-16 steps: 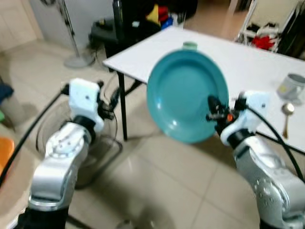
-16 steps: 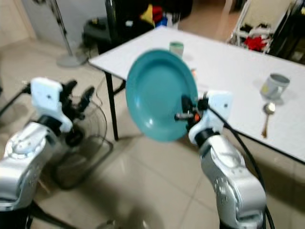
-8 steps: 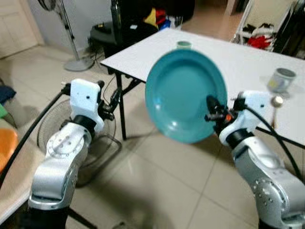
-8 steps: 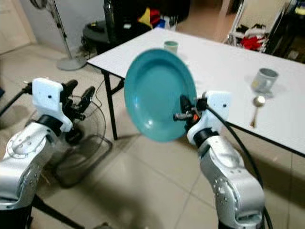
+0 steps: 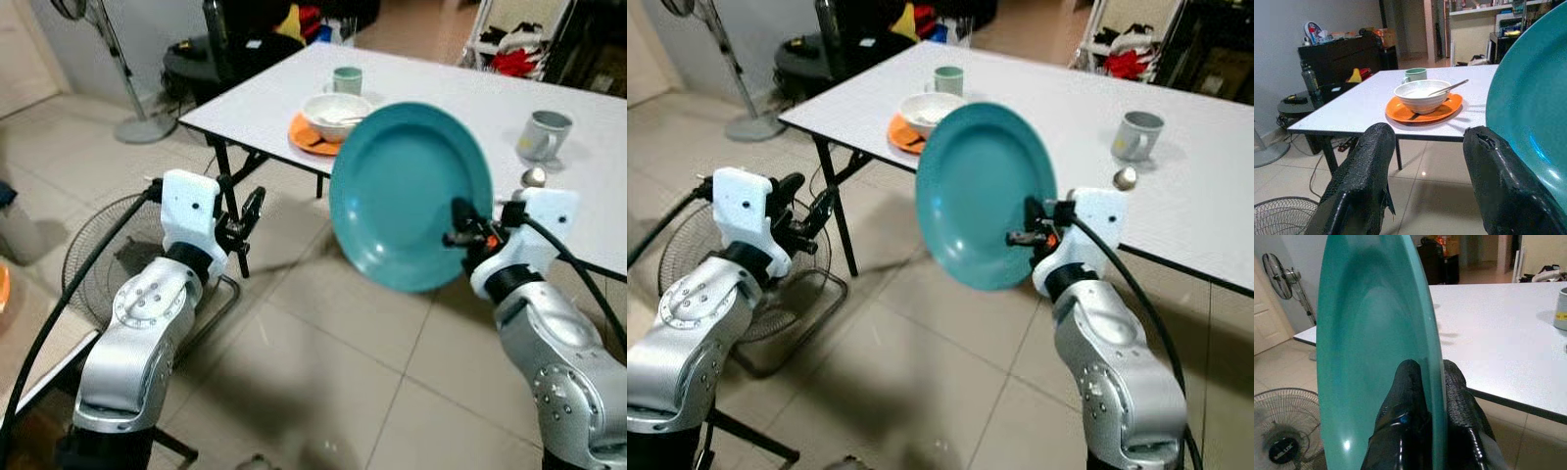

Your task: Setting the table

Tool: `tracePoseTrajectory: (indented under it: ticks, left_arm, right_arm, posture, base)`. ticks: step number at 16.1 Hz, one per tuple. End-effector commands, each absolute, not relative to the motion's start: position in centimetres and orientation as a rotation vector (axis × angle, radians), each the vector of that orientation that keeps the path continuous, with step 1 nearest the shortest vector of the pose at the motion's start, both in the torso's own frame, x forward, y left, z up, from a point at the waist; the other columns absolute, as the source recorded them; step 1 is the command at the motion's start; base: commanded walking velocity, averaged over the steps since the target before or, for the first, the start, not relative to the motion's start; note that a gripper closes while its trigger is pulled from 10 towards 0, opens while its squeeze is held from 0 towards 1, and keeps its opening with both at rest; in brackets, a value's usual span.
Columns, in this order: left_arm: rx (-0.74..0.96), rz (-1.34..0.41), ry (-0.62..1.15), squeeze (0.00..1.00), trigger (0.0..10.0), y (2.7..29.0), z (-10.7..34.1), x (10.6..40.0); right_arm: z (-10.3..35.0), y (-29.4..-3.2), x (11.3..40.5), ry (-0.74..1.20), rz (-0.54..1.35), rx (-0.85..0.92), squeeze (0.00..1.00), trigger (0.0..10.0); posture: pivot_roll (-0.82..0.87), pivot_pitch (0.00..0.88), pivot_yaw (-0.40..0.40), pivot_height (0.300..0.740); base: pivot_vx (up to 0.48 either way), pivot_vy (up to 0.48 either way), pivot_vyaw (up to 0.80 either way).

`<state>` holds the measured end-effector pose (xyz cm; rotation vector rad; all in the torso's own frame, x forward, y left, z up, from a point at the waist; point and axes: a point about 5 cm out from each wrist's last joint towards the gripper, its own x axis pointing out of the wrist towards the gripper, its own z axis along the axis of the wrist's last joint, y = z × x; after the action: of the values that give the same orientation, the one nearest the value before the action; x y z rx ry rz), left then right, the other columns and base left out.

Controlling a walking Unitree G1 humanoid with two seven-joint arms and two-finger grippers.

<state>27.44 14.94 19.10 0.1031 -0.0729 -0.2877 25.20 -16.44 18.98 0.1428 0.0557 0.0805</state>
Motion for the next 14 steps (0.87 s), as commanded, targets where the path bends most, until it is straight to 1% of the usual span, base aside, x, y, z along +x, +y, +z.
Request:
tracePoseTrajectory:
  ticks: [1, 3, 6, 10, 11, 14]
  left_arm:
    - [0.103, -0.282, -0.072, 0.00, 10.0, 15.12, 19.17, 27.35]
    - [0.100, -0.283, -0.071, 0.00, 10.0, 15.03, 19.03, 27.25]
    - [0.095, -0.273, -0.068, 0.00, 10.0, 15.06, 18.84, 27.28]
    - [0.113, -0.256, -0.075, 0.00, 10.0, 15.27, 18.77, 27.26]
    - [0.114, -0.250, -0.078, 0.00, 10.0, 15.33, 18.81, 27.36]
    - [0.112, -0.248, -0.076, 0.00, 10.0, 15.29, 18.76, 27.43]
  right_arm:
    - [19.75, -16.35, 25.23, 0.024, 0.082, 0.142, 0.00, 10.0]
    - [19.69, -16.61, 25.31, 0.032, 0.067, 0.150, 0.00, 10.0]
    - [19.63, -16.86, 25.41, 0.042, 0.056, 0.160, 0.00, 10.0]
    - [19.61, -16.81, 25.56, 0.049, 0.065, 0.164, 0.00, 10.0]
    - [19.53, -16.68, 25.58, 0.054, 0.077, 0.163, 0.00, 10.0]
    - [19.32, -16.55, 25.48, 0.069, 0.086, 0.147, 0.00, 10.0]
  posture:
    - [0.06, 0.000, 0.046, 0.740]
    - [0.06, 0.000, 0.044, 0.740]
    - [0.05, 0.000, 0.037, 0.740]
    - [0.06, 0.000, 0.031, 0.740]
    - [0.06, 0.000, 0.030, 0.740]
    - [0.05, 0.000, 0.029, 0.740]
  base:
    - [0.000, 0.000, -0.80]
    - [0.000, 0.000, -0.80]
    - [0.000, 0.000, 0.00]
    - [0.000, 0.000, -0.80]
    - [0.000, -0.251, 0.00]
    - [0.000, -0.467, 0.00]
